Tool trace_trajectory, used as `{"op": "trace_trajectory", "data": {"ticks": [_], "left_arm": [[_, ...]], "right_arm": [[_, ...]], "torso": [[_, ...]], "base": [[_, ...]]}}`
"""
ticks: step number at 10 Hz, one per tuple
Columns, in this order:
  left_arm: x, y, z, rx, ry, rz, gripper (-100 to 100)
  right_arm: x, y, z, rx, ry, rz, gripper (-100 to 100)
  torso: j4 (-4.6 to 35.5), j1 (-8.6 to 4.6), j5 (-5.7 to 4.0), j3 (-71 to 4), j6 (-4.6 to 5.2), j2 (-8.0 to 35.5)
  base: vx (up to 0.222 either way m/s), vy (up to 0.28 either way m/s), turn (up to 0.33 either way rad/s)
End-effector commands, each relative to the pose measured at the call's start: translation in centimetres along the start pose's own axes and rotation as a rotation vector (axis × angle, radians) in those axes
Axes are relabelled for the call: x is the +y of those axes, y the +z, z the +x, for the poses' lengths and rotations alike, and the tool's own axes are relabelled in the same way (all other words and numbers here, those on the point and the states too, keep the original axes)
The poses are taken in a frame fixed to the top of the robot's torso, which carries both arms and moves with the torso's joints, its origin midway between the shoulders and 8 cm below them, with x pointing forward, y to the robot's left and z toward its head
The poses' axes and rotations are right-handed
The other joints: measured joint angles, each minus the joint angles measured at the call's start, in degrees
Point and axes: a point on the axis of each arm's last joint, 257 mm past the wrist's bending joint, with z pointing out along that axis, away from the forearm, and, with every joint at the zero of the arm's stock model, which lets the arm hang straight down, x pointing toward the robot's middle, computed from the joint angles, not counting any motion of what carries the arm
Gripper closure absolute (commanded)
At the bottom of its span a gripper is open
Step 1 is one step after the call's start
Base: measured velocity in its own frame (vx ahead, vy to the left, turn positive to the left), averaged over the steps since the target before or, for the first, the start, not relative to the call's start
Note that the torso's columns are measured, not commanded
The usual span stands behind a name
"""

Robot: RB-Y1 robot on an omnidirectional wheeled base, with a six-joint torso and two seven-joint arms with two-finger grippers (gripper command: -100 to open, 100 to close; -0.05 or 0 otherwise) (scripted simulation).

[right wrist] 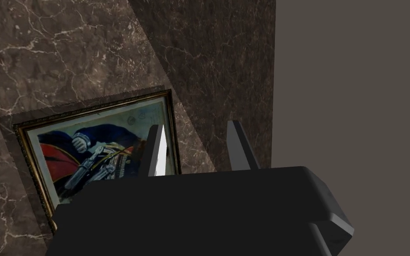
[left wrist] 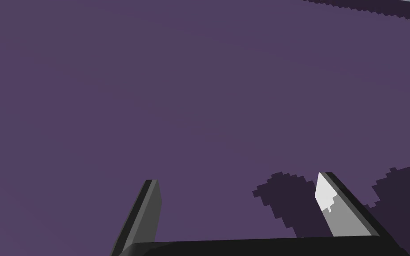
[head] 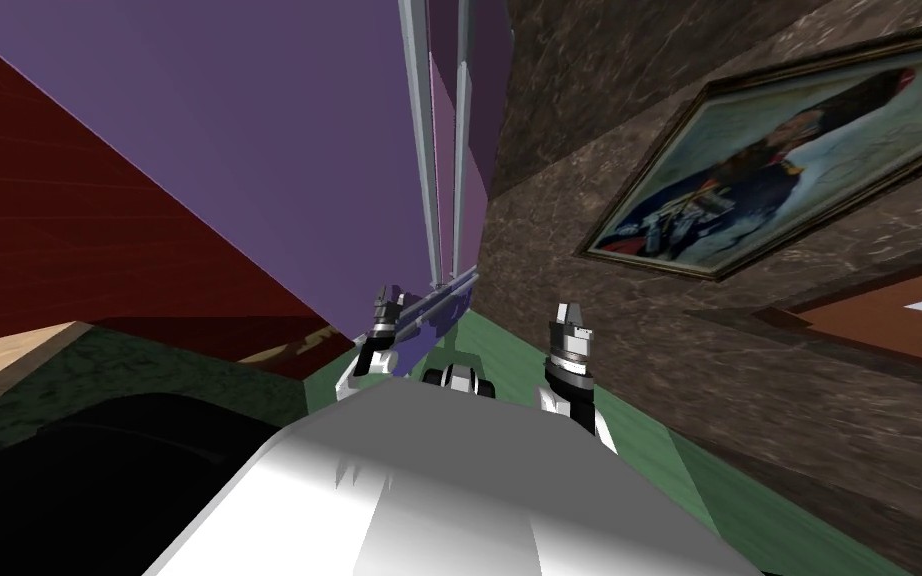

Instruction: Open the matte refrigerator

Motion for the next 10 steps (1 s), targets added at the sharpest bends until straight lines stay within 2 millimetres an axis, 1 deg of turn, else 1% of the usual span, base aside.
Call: {"op": "trace_trajectory", "data": {"ticks": [1,6,10], "left_arm": [[1.1,-0.5,-1.6,-0.034,-0.033,-0.009,-100],[3.5,-2.2,-4.9,-0.114,-0.1,-0.024,-100],[5.6,-4.2,-7.3,-0.199,-0.166,-0.029,-100]], "right_arm": [[0.0,0.0,0.0,0.0,0.0,0.0,0],[0.0,0.0,0.0,0.0,0.0,0.0,0],[0.0,0.0,0.0,0.0,0.0,0.0,0]], "torso": [[0.0,0.14,0.03,0.0,-0.01,0.0],[0.0,-0.1,-0.02,0.1,0.0,0.1],[0.0,0.17,0.05,0.1,0.0,0.1]], "base": [[0.152,-0.082,0.021],[0.157,-0.113,0.024],[0.176,-0.12,0.026]]}}
